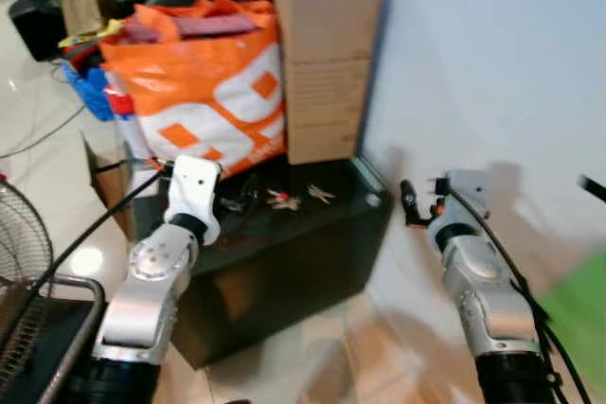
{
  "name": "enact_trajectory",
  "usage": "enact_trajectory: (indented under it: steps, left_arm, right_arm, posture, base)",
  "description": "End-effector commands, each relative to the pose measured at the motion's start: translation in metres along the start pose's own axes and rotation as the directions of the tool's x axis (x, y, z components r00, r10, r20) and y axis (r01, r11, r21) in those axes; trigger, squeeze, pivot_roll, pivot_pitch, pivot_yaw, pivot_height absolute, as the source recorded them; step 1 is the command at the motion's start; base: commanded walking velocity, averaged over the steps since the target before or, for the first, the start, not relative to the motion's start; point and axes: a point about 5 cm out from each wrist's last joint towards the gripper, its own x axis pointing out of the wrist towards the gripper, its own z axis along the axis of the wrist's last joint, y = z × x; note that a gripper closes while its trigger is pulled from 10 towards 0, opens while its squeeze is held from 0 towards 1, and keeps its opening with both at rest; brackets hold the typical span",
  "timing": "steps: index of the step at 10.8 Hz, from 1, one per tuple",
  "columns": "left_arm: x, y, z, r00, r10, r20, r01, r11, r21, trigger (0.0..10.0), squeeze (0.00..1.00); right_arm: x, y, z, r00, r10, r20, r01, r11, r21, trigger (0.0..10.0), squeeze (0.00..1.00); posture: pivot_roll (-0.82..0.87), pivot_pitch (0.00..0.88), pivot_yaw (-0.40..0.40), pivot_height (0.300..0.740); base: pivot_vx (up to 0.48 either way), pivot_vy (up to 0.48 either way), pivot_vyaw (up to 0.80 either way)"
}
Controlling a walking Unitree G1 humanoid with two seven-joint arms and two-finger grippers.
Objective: Hang keys on a hook
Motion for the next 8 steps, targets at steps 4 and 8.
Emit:
enact_trajectory:
  steps: [4, 8]
  left_arm:
    - [-0.0022, 0.0057, 0.0037, 1.0, -0.019, 0.0, 0.019, 1.0, 0.025, 10.0, 0.0]
    - [-0.0055, 0.0035, 0.001, 1.0, -0.027, -0.006, 0.027, 1.0, 0.016, 10.0, 0.0]
  right_arm:
    - [-0.0015, 0.0112, -0.0037, 0.999, 0.044, -0.008, -0.044, 0.999, 0.007, 10.0, 1.0]
    - [0.0005, 0.0131, -0.0052, 0.998, 0.065, -0.017, -0.065, 0.998, -0.017, 10.0, 1.0]
  posture:
    - [0.01, 0.0, 0.031, 0.74]
    - [0.02, 0.0, 0.019, 0.74]
  base:
    - [0.288, 0.0, 0.0]
    - [0.33, 0.0, 0.22]
